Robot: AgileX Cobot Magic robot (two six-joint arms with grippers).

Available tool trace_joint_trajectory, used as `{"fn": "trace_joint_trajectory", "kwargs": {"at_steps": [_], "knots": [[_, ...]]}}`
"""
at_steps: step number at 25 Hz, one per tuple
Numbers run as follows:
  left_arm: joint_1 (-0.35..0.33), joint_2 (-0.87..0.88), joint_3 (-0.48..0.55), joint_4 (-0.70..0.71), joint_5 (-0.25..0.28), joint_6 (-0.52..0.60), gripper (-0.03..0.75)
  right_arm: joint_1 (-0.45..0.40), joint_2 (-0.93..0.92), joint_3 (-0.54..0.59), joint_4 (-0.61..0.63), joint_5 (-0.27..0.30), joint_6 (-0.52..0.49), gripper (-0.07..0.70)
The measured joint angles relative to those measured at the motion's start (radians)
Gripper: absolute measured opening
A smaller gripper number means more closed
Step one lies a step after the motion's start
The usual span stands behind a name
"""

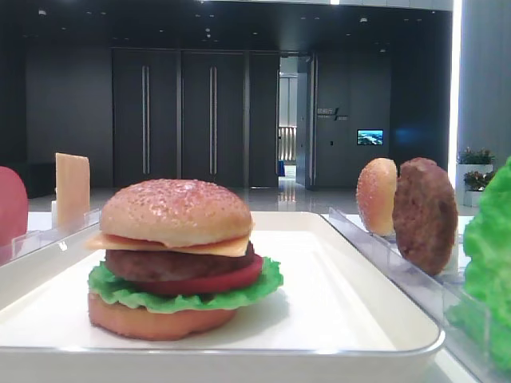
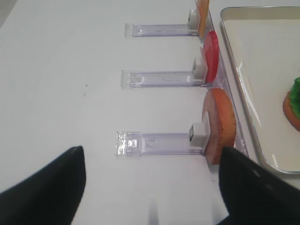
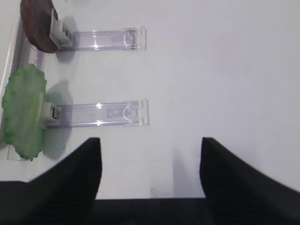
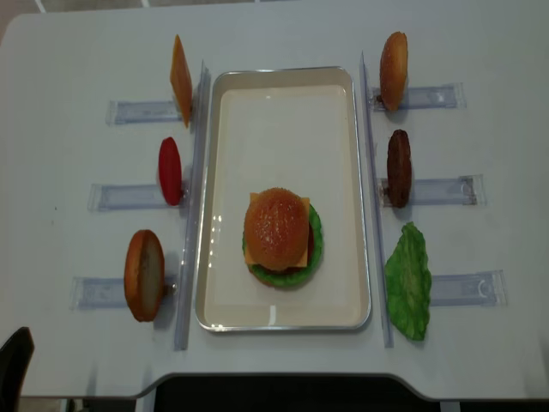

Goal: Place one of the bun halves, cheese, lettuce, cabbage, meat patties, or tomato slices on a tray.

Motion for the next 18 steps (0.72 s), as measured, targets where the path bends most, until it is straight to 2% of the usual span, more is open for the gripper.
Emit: {"fn": "trace_joint_trajectory", "kwargs": {"at_steps": [5, 11, 15, 18], "knots": [[0.0, 0.0, 0.0, 0.0, 0.0, 0.0, 0.692, 0.0, -0.164, 0.042, 0.0, -0.005, -0.002, 0.433], [0.0, 0.0, 0.0, 0.0, 0.0, 0.0, 0.692, 0.0, -0.336, 0.118, 0.0, -0.05, -0.007, 0.433], [0.0, 0.0, 0.0, 0.0, 0.0, 0.0, 0.692, 0.0, -0.349, 0.135, 0.009, -0.076, -0.027, 0.433], [0.0, 0.0, 0.0, 0.0, 0.0, 0.0, 0.692, 0.0, -0.352, 0.136, 0.054, -0.082, -0.084, 0.433]]}}
